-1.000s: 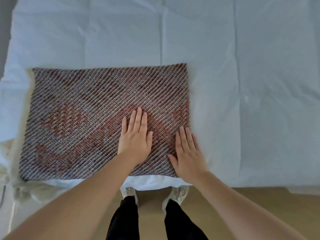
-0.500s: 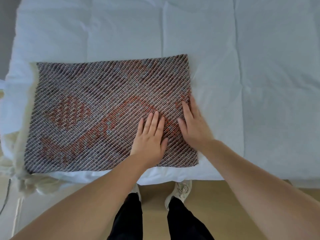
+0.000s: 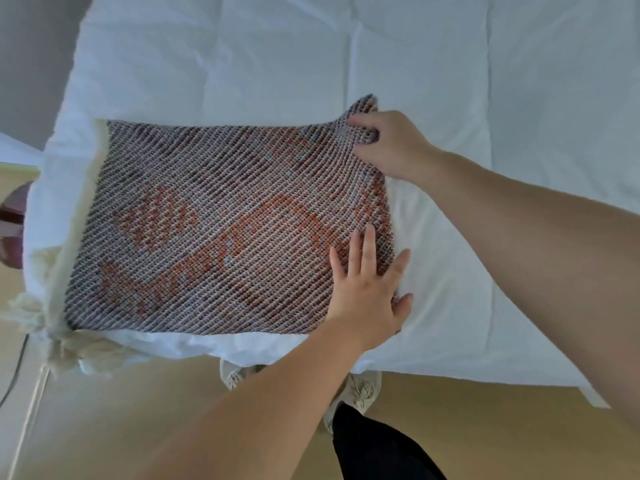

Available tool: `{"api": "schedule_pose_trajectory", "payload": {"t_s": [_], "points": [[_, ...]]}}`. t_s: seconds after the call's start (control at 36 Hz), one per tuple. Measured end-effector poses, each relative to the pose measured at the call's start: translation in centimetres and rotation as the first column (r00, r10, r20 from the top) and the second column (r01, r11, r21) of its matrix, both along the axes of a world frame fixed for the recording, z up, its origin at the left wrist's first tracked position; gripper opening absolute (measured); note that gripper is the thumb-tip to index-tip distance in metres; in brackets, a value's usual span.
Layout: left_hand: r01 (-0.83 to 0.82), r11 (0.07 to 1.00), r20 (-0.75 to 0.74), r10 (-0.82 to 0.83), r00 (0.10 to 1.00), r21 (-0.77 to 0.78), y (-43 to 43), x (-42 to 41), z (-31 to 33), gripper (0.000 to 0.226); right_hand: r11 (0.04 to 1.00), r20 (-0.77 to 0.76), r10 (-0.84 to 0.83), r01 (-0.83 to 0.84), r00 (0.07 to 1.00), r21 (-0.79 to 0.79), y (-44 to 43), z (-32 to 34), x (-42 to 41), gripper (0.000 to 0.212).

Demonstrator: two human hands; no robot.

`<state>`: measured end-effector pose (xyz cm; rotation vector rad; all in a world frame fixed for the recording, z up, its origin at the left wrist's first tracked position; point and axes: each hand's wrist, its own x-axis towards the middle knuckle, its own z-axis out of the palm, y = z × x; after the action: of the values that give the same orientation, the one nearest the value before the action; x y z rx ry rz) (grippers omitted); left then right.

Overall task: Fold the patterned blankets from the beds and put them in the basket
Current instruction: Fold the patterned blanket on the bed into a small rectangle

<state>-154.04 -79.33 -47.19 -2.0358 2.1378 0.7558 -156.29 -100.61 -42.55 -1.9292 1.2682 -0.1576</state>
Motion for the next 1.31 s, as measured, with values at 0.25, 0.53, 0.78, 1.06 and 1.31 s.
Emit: {"api": "schedule_pose_trajectory", "payload": {"t_s": [0.25, 0.53, 0.78, 1.06, 1.31], "points": [[-0.409, 0.913, -0.149, 0.405, 0.902, 0.004, -1.1, 0.9, 5.9, 0.064, 0.992, -0.083, 0.067, -0.075, 0.994, -0.103, 1.5, 6.4, 6.4, 0.047], [-0.564, 0.825, -0.247, 0.544, 0.802, -0.014, 4.5, 12.4, 10.9, 0.047, 0.993, -0.099, 0.103, -0.107, 0.99, -0.04, 4.4, 8.8, 15.5, 0.056], [-0.624, 0.781, -0.232, 0.607, 0.76, -0.005, 9.4, 25.2, 8.5, 0.049, 0.98, -0.149, 0.139, -0.157, 0.979, -0.121, 8.8, 6.9, 27.3, 0.014], [-0.644, 0.765, -0.253, 0.621, 0.742, -0.008, 12.2, 36.7, 5.8, 0.057, 0.98, -0.196, 0.076, -0.109, 0.978, -0.164, 11.4, 3.2, 38.1, 0.038], [-0.581, 0.811, -0.301, 0.572, 0.763, 0.069, 12.6, 41.7, 1.8, 0.059, 0.971, -0.408, 0.071, -0.157, 0.91, -0.183, 12.5, -1.1, 43.5, 0.035]]}}
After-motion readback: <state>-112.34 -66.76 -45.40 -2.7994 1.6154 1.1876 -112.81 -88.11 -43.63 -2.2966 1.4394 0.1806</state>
